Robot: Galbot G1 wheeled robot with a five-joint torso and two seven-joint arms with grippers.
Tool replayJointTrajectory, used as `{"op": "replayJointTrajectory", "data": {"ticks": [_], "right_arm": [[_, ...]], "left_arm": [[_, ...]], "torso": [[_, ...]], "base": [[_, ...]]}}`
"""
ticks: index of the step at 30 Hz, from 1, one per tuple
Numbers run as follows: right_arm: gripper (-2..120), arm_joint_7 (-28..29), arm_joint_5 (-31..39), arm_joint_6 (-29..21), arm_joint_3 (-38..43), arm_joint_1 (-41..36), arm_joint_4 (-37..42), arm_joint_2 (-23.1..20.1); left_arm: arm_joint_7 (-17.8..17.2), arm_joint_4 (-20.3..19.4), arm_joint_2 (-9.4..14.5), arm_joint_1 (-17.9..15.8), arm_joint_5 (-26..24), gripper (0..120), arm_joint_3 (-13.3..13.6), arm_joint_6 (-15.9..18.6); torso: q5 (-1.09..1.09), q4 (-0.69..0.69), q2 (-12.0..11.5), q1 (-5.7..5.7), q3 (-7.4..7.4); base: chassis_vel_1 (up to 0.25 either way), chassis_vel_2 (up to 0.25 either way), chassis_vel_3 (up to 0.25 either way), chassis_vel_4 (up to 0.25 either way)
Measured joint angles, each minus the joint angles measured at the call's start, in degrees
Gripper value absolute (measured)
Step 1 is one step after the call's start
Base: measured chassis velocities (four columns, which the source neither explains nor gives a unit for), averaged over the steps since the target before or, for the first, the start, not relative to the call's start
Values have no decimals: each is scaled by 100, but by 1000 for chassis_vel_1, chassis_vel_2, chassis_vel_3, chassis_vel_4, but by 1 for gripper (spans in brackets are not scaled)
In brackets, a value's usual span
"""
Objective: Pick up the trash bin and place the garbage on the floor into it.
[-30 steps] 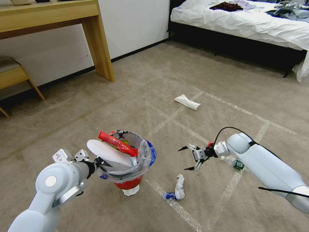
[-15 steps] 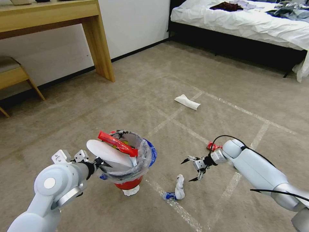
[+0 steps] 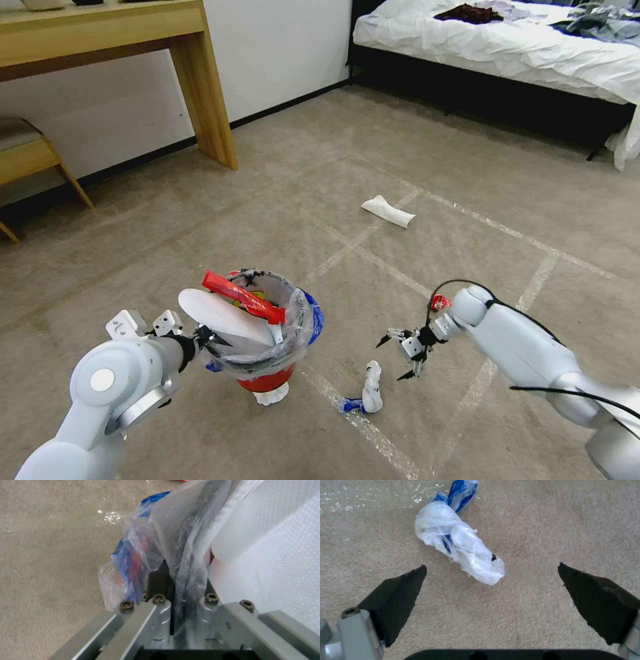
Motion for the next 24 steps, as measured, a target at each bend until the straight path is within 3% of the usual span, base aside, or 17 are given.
{"op": "replayJointTrajectory", "data": {"ticks": [15, 24], "right_arm": [[100, -351, -429, 344, -404, 171, 58, 257], [100, -248, -1533, 616, -642, 139, 382, 494]], "left_arm": [[18, 53, -68, 87, 119, 4, -1, 19], [23, 81, -99, 17, 138, 4, 22, 17]], "torso": [[1, -1, 0, 0, 0], [0, -4, 0, 0, 0]], "base": [[0, 0, 0, 0], [0, 0, 0, 0]]}}
